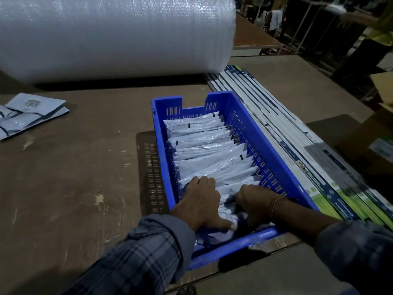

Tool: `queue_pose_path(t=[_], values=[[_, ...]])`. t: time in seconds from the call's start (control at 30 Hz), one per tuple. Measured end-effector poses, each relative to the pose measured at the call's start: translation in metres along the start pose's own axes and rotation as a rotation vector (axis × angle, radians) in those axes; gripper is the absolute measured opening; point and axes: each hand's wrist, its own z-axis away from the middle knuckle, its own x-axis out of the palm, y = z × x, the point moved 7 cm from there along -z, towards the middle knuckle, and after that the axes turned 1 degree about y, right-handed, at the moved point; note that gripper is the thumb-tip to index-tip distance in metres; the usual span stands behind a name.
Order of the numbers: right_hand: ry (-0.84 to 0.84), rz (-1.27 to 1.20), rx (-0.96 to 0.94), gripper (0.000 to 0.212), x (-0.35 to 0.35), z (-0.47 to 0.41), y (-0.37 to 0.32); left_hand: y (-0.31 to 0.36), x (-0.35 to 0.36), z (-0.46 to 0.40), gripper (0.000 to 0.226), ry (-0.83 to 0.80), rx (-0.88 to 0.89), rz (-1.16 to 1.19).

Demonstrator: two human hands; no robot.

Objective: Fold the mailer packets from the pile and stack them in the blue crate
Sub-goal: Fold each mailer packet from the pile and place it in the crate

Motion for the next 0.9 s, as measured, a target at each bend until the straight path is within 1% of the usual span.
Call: queue_pose_path(t=[0.03, 0.07, 0.1, 0.17, 0.23, 0.33, 0.4, 0.5, 0.63, 0.77, 0.83, 0.9], values=[[0.015, 0.011, 0.001, 0.045, 0.000, -0.001, 0.000, -0.001, 0.001, 0.001, 0.090, -0.031, -0.001, -0.051], [0.037, 0.025, 0.006, 0.044, 0.000, -0.002, 0.001, -0.002, 0.001, 0.002, 0.092, -0.048, -0.016, -0.107], [0.060, 0.030, 0.008, 0.041, -0.002, -0.004, 0.002, -0.004, -0.001, 0.001, 0.088, -0.038, -0.038, -0.139], [0.100, 0.030, 0.008, 0.037, -0.006, -0.006, 0.003, -0.005, -0.009, -0.002, 0.068, 0.023, -0.077, -0.179], [0.141, 0.043, 0.018, 0.035, -0.009, -0.009, 0.005, -0.006, -0.012, -0.004, 0.051, 0.049, -0.111, -0.211], [0.179, 0.059, 0.037, 0.033, -0.011, -0.010, 0.005, -0.004, -0.014, -0.001, 0.034, 0.030, -0.146, -0.275], [0.202, 0.062, 0.040, 0.032, -0.013, -0.010, 0.005, -0.003, -0.018, 0.000, 0.030, 0.042, -0.150, -0.297], [0.209, 0.052, 0.054, 0.032, -0.015, -0.009, 0.006, -0.003, -0.019, 0.000, 0.034, 0.035, -0.144, -0.304], [0.181, 0.046, 0.123, 0.034, -0.013, -0.006, 0.006, -0.002, -0.014, 0.000, 0.033, 0.027, -0.126, -0.305], [0.189, -0.034, 0.179, 0.028, -0.010, 0.002, 0.009, -0.002, -0.008, -0.001, 0.038, 0.040, -0.096, -0.279], [0.204, -0.076, 0.216, 0.026, -0.012, 0.010, 0.013, -0.001, -0.004, 0.001, 0.051, 0.061, -0.071, -0.226], [0.201, -0.082, 0.250, 0.027, -0.013, 0.017, 0.016, -0.002, -0.004, 0.003, 0.075, 0.134, -0.057, -0.089]])
